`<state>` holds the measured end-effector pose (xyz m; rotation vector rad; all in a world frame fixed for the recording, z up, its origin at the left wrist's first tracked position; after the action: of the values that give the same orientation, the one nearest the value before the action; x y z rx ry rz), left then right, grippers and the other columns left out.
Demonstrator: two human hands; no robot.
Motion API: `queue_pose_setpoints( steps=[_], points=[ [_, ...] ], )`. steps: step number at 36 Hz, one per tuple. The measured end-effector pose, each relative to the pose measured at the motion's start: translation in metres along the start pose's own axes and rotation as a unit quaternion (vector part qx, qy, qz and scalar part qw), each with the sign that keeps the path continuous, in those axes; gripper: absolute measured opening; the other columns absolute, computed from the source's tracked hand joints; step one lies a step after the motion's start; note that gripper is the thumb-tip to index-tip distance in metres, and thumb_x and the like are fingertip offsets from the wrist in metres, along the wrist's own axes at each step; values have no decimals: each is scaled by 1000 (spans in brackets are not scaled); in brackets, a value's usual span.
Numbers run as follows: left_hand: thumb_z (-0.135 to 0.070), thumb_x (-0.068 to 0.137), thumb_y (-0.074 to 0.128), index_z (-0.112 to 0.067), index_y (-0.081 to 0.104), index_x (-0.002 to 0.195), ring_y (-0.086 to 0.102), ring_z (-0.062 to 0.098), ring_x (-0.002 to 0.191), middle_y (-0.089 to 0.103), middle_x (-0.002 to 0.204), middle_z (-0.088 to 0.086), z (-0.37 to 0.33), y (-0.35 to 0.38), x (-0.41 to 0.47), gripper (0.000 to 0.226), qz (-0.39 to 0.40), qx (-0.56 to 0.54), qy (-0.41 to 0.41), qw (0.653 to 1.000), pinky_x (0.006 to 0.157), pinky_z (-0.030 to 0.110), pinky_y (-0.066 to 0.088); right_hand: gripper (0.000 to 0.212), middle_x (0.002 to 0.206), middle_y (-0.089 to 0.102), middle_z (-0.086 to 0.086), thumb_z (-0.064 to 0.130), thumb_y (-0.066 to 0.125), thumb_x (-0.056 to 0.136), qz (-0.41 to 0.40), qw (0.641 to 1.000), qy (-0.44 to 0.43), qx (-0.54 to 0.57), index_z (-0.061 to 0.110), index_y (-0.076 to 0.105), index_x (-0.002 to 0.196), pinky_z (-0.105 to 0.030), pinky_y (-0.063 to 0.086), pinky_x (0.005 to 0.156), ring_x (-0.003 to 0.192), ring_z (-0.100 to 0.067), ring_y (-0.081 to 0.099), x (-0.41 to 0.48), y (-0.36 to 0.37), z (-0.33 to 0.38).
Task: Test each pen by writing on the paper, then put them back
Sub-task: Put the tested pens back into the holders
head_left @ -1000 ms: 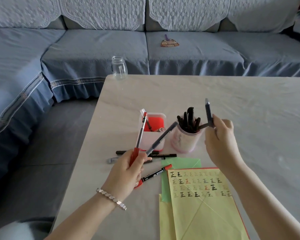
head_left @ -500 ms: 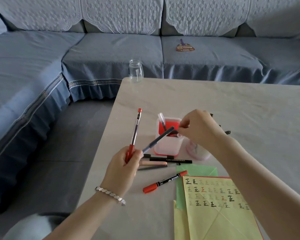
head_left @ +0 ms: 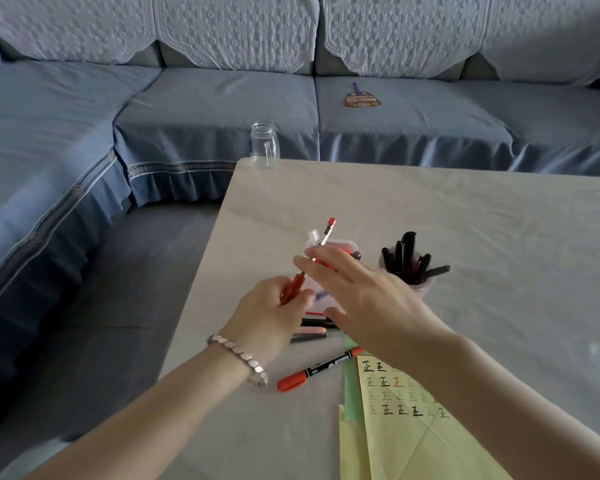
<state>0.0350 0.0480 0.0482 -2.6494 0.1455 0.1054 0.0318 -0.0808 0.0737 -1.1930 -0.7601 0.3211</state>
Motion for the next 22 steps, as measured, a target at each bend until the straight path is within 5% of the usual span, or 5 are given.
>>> queue_pose_setpoints(
  steps=[6, 12, 15, 19, 22],
  points=[
    [-15, 93, 52, -11, 51, 79, 37, 3, 32, 46, 45, -4, -27, 9, -8, 14, 87, -127, 18, 988, 36, 12, 30, 28, 94, 63, -6, 0, 61, 69, -87, 995, -17, -37, 9, 63, 95, -37, 51, 43, 79, -25, 60, 2, -1, -7],
    [-45, 84, 41, -8, 57, 101, 63, 15, 69, 65, 86, 4, -32, -1, 4, 44, 107, -195, 77, 972, 53, 23, 48, 25, 84, 64, -2, -9, 61, 69, -157, 982, 51, 93, 7, 67, 87, -26, 50, 70, 80, -15, 57, -5, -26, -31],
    [-51, 85, 46, -21, 54, 102, 60, 6, 87, 61, 105, -4, -7, -7, 27, 36, -22, -78, 72, 994, 70, 17, 47, 8, 74, 66, 8, 10, 61, 85, -227, 913, 222, 254, 8, 66, 78, -13, 46, 71, 74, -2, 60, -8, -39, -45],
    [-25, 81, 67, -20, 35, 134, 40, 3, 122, 40, 137, -6, 27, 7, 52, 62, -49, 6, 24, 999, 95, 17, 31, 25, 70, 72, -3, 23, 49, 93, -234, 756, 394, 468, 6, 66, 88, -48, 53, 77, 71, -18, 70, -9, -30, -61],
    [-32, 79, 70, -21, 22, 143, 29, 8, 132, 29, 147, -6, 39, 23, 64, 80, 6, 22, 5, 1000, 101, 22, 27, 28, 70, 68, -3, 20, 43, 95, -200, 767, 432, 430, 0, 63, 96, -22, 54, 54, 60, -9, 68, -2, -20, -68]
  ],
)
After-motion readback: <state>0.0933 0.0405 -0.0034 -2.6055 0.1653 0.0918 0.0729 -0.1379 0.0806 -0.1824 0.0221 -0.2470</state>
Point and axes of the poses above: each hand's wrist, its own x-axis towards the middle knuckle, its own y-axis out of the palm, z = x × y, the point moved 4 cm from there along x, towards the middle knuckle
